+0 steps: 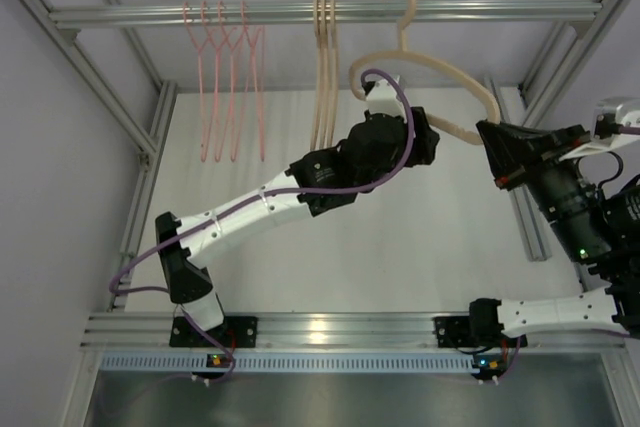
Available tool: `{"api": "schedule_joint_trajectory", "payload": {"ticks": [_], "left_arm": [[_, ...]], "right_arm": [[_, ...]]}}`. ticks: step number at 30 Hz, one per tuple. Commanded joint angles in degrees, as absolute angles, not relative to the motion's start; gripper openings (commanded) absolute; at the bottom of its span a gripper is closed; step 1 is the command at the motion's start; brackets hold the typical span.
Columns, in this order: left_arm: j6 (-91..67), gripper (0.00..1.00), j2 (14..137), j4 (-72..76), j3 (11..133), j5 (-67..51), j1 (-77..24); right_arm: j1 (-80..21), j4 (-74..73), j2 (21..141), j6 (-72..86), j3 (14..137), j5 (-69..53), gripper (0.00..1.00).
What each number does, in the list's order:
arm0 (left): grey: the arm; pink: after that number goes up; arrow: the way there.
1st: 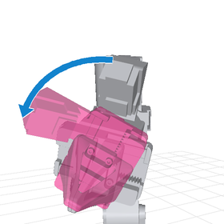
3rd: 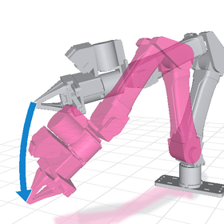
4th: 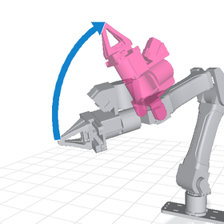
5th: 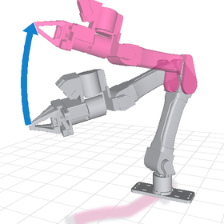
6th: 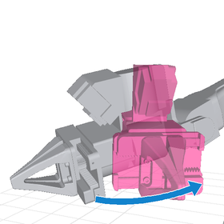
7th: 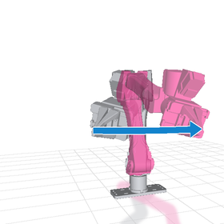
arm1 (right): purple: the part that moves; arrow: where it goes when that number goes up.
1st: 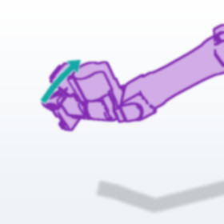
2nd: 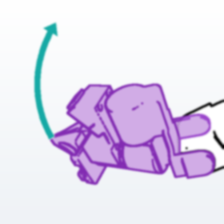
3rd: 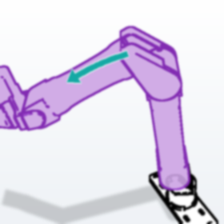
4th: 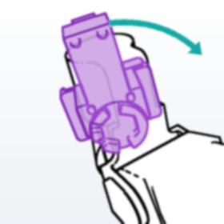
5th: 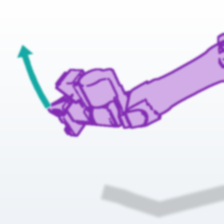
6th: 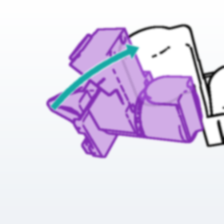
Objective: Organize the hangers
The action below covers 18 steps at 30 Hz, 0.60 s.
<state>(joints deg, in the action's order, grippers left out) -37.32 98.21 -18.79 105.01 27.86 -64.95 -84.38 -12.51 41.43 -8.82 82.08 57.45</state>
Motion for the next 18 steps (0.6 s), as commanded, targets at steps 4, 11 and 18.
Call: {"api": "schedule_joint_trajectory", "payload": {"ticks": [4,11,18], "left_arm": [[-37.53,0.62,99.05,-18.19,109.16,25.58,-62.40],[-37.88,0.61,98.44,-18.72,108.11,25.22,-61.79],[-39.20,0.61,97.12,-18.63,105.21,24.26,-60.56]], "right_arm": [[-85.17,-8.53,45.35,-6.59,79.80,56.78,0.00],[-85.17,-8.44,50.53,-6.77,82.00,56.60,0.00],[-85.17,-7.21,53.96,-7.65,82.97,56.95,0.00]]}}
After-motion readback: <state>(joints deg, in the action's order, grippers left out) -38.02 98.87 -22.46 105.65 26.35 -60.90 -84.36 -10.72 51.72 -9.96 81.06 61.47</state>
